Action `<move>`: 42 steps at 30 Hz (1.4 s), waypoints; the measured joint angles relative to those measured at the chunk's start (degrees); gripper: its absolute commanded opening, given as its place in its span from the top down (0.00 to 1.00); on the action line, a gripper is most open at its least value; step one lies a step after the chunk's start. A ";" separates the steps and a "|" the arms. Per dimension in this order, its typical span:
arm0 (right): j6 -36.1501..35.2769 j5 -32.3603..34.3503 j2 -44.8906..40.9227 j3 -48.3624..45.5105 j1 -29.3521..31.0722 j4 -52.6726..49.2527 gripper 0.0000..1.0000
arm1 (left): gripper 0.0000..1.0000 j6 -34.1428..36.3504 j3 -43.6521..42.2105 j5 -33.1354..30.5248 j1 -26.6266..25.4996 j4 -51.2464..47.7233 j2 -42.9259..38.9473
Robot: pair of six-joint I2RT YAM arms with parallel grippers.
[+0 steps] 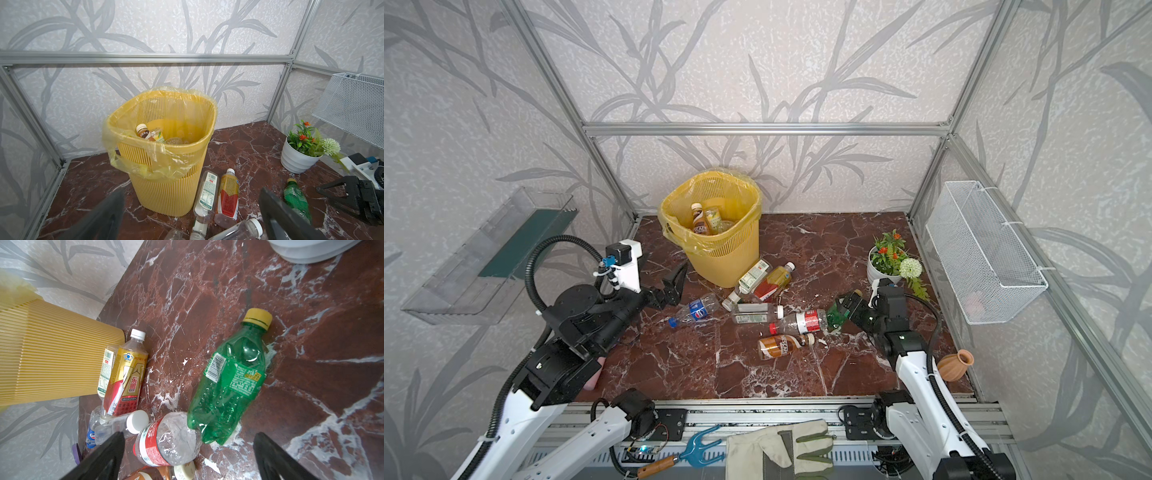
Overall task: Throw the plastic bottles in the bin
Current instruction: 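Lower the right gripper onto the green yellow-capped bottle while the left gripper hovers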
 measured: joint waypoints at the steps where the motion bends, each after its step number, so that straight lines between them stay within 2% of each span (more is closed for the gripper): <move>1: 0.20 0.35 0.31 0.28 0.42 0.00 0.03 | 0.01 -0.37 -0.83 -0.28 0.02 -0.02 -0.79; 6: 0.44 3.15 3.15 1.79 1.09 -0.76 0.05 | 0.01 -2.03 -2.21 -1.25 0.02 -0.85 -2.49; 13: -4.35 6.71 15.89 11.21 1.14 -6.08 0.05 | 0.01 -4.35 -4.70 -4.42 0.02 -2.03 -3.78; 21: -4.76 7.69 22.71 11.89 1.86 -6.86 0.01 | 0.01 -4.50 -7.78 -5.92 0.02 -2.19 -5.66; 36: 0.63 9.55 35.43 13.68 4.20 -3.15 0.00 | 0.01 -0.11 -8.59 -4.42 0.02 -1.79 -2.69; 42: 2.45 10.56 37.99 15.30 4.26 -1.01 0.12 | 0.01 0.96 -8.59 -4.00 0.02 -2.21 -2.71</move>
